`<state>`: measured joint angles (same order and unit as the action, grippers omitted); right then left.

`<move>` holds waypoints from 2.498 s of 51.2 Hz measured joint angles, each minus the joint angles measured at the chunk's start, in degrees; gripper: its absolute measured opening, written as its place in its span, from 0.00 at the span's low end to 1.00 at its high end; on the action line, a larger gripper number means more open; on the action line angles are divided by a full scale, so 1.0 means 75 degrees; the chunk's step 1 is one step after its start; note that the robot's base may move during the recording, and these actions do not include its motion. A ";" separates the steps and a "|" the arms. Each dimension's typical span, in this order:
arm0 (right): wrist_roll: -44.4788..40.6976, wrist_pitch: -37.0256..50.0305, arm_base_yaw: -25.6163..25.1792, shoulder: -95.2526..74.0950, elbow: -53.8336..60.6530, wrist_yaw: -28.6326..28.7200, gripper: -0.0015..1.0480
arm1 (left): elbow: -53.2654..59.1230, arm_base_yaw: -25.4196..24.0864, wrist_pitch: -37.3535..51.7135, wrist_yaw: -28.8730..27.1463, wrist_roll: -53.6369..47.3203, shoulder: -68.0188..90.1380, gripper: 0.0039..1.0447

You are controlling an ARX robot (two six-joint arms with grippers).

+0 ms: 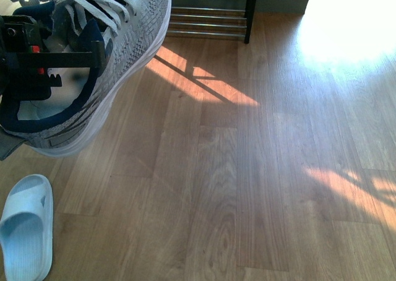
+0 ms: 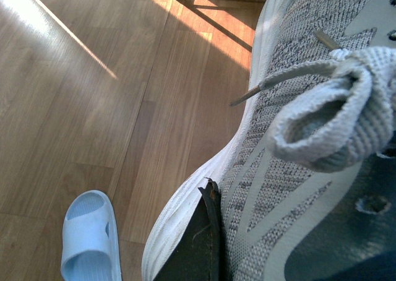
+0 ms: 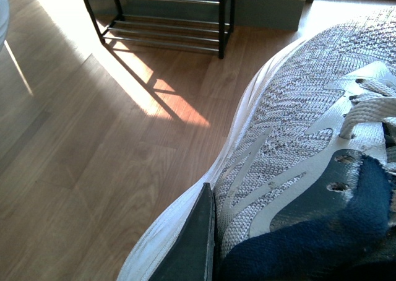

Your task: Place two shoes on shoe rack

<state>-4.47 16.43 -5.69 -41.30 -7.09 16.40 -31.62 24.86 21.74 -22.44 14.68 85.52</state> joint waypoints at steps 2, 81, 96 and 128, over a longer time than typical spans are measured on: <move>0.0000 0.0000 0.0000 0.0000 0.0000 0.0006 0.01 | 0.0000 0.0000 -0.0003 -0.0017 0.0000 0.0000 0.01; 0.0000 0.0000 0.0000 -0.0003 0.0003 0.0017 0.01 | 0.0003 -0.0035 -0.0003 -0.0044 0.0003 0.0000 0.01; 0.0000 0.0000 0.0000 -0.0009 0.0000 0.0050 0.01 | 0.0003 -0.0029 -0.0003 -0.0038 0.0003 0.0000 0.01; 0.0000 0.0000 0.0003 -0.0012 0.0003 0.0055 0.01 | 0.0003 -0.0038 -0.0003 -0.0085 0.0006 0.0000 0.01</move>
<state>-4.47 16.43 -5.67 -41.39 -7.07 16.82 -31.59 24.58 21.71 -23.07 14.72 85.52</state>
